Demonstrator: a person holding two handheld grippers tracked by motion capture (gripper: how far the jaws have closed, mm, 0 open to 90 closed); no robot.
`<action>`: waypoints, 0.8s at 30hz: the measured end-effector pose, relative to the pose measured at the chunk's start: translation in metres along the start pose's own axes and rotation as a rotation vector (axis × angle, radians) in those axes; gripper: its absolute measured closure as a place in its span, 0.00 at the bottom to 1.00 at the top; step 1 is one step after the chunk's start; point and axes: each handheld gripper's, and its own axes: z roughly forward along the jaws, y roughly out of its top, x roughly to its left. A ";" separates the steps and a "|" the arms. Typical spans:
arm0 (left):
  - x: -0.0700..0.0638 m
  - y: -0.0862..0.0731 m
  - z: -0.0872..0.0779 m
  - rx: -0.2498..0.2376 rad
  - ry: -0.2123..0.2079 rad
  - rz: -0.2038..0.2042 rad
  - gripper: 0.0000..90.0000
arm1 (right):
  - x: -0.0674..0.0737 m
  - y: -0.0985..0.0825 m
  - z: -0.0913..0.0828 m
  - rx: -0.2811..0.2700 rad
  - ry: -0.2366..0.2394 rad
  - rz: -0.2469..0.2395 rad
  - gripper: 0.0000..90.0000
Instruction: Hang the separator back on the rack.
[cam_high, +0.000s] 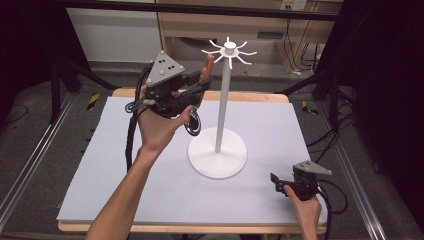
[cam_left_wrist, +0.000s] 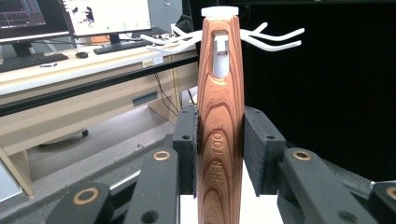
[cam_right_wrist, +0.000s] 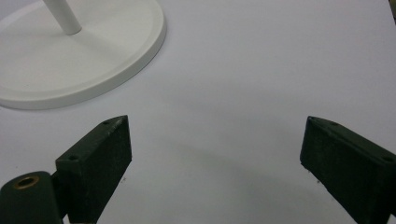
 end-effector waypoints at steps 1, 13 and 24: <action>-0.001 0.000 0.001 0.002 -0.005 -0.011 0.75 | 0.000 0.000 0.000 0.001 0.000 -0.001 0.11; -0.001 0.000 0.014 0.000 -0.006 -0.013 0.75 | 0.000 0.000 0.000 0.003 0.007 0.006 0.11; -0.001 -0.005 0.020 0.000 -0.005 -0.013 0.75 | 0.000 0.000 0.000 0.003 0.008 0.005 0.11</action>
